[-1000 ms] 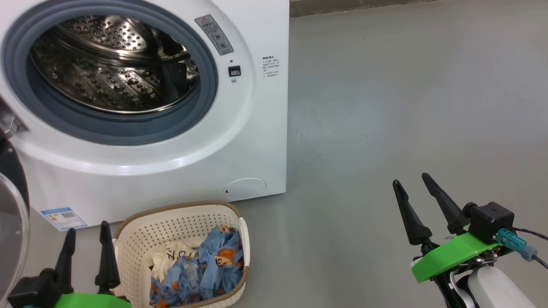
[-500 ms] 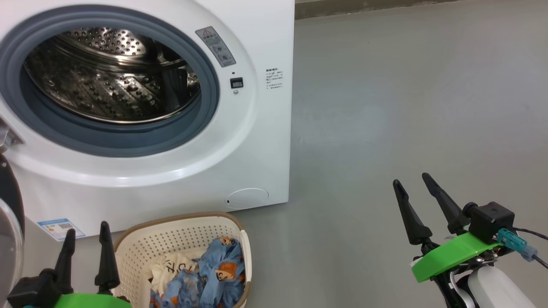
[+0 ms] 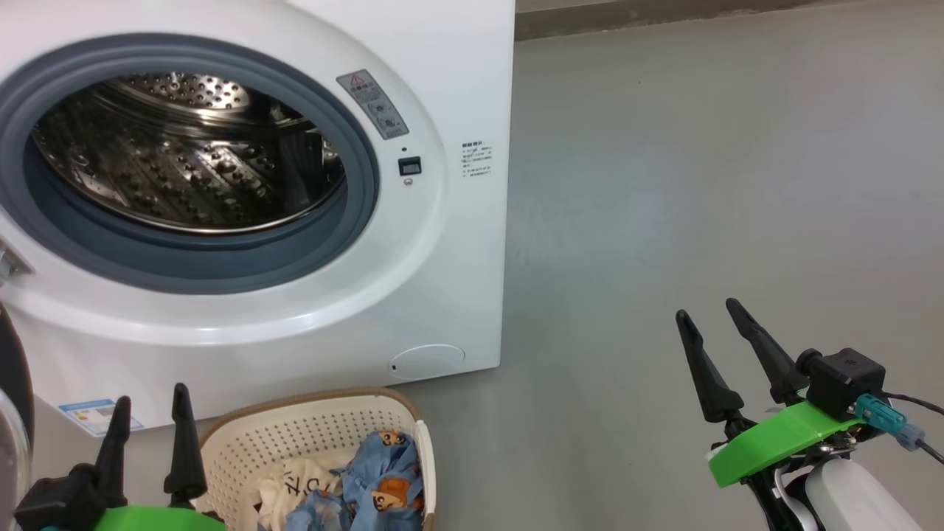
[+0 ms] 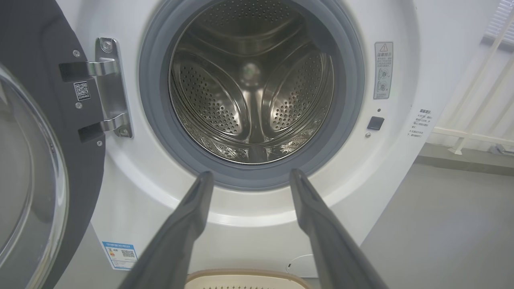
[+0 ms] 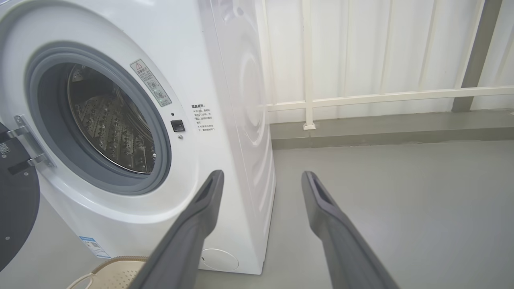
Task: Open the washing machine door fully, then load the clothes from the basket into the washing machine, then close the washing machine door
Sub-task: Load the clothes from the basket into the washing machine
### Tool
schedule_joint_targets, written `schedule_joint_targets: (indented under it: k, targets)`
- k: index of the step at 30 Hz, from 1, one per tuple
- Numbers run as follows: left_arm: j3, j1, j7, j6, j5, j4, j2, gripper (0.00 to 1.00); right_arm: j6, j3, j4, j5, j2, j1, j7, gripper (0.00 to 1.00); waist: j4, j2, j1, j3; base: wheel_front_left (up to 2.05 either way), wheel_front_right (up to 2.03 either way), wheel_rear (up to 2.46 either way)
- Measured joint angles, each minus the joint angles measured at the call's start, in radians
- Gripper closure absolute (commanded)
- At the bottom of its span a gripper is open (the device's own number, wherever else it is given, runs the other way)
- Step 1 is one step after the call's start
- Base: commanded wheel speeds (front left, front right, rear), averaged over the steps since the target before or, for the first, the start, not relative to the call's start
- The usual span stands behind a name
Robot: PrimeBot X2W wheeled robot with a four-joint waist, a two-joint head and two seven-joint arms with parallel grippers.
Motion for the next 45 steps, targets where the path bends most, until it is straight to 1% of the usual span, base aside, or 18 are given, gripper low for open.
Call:
schedule_joint_targets:
  k: [6, 34, 45]
  targets:
    - [-0.002, -0.002, 0.0, -0.007, -0.007, 0.007, 0.0, 0.0, 0.0, 0.002, 0.0, 0.0, 0.0, 0.0, 0.0, 0.0, -0.001, 0.0, 0.0, -0.002, 0.09, -0.09, 0.0]
    - [-0.01, -0.004, 0.0, -0.006, -0.009, 0.011, 0.004, 0.0, 0.0, 0.005, 0.001, 0.0, 0.002, 0.0, 0.0, 0.0, -0.005, 0.0, 0.0, 0.01, 0.0, 0.0, 0.0]
    - [-0.022, -0.009, 0.001, -0.006, -0.017, 0.017, 0.005, 0.0, 0.0, 0.003, -0.001, 0.0, 0.006, -0.002, 0.0, 0.0, -0.005, 0.0, 0.0, 0.037, 0.0, 0.0, 0.0]
